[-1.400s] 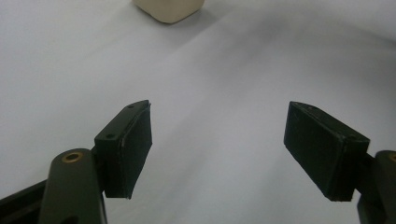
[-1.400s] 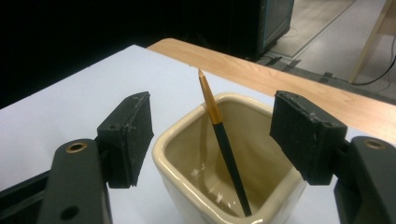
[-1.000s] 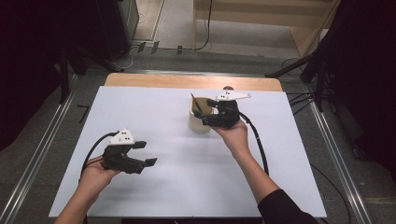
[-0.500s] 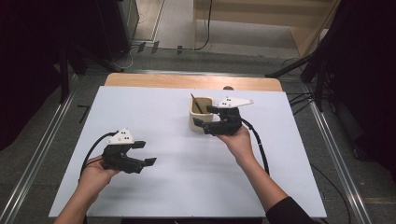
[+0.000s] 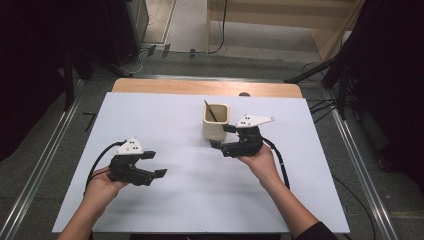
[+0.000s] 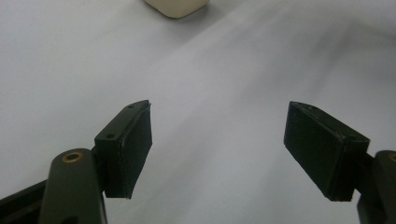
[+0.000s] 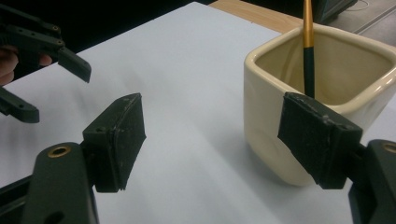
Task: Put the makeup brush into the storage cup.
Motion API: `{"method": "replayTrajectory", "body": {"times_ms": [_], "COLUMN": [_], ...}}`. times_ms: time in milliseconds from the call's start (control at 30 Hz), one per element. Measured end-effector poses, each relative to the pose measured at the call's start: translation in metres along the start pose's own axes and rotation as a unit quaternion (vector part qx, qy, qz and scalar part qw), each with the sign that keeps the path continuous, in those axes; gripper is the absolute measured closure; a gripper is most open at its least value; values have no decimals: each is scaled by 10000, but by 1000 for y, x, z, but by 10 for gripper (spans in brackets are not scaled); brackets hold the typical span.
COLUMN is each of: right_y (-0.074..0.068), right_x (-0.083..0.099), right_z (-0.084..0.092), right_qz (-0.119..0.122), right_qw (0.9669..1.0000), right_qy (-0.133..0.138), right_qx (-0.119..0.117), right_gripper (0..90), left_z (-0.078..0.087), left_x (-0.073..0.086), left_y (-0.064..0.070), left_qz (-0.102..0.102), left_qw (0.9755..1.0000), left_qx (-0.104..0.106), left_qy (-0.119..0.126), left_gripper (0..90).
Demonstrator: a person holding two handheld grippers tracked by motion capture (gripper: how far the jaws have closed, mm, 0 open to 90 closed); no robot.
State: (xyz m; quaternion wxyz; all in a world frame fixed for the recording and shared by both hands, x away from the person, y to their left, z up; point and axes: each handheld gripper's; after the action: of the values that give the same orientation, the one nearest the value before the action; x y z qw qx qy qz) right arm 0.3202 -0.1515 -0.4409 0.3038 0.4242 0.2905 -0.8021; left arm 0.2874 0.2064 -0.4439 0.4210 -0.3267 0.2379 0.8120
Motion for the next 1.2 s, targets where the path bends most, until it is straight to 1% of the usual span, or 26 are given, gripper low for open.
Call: {"method": "replayTrajectory", "body": {"times_ms": [367, 467, 600, 800, 933, 1000, 1100, 1200], "right_y": [-2, -3, -3, -4, -3, -3, -1, -1], "right_x": [14, 19, 26, 33, 40, 44, 48, 52], "right_z": [12, 16, 22, 32, 39, 43, 49, 55], "right_qz": [-45, 3, -12, 68, 100, 104, 77, 105], "right_qw": [9998, 9998, 9997, 9997, 9996, 9997, 9997, 9997], "right_qy": [-53, -63, -102, -49, -106, -77, -30, -32], "right_qx": [-173, -189, -235, -233, -245, -196, -237, -234], "right_gripper": [236, 234, 234, 232, 229, 229, 229, 229], "left_z": [1, 1, 1, 1, 1, 1, 1, 1], "left_x": [0, 0, 0, 0, 0, 0, 0, 0], "left_y": [0, 0, 0, 0, 0, 0, 1, 1], "left_qz": [15, 12, 8, 16, 16, -10, -40, -78], "left_qw": [10000, 10000, 10000, 10000, 10000, 10000, 9999, 9999], "left_qx": [-4, -5, -3, -15, -7, -12, 0, -2], "left_qy": [26, 40, 34, 60, 64, 64, 98, 108], "left_gripper": [241, 241, 241, 241, 242, 242, 241, 241]}}
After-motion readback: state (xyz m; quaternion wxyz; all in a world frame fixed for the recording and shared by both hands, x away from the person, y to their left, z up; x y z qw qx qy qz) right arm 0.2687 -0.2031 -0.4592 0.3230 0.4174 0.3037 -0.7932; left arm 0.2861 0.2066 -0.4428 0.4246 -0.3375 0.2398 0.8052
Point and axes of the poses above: each handheld gripper's, and its own axes: z roughly backward along the jaws, x roughly out of its underside, y roughly to its right, and after that the axes turned 1 degree about -z, right-handed
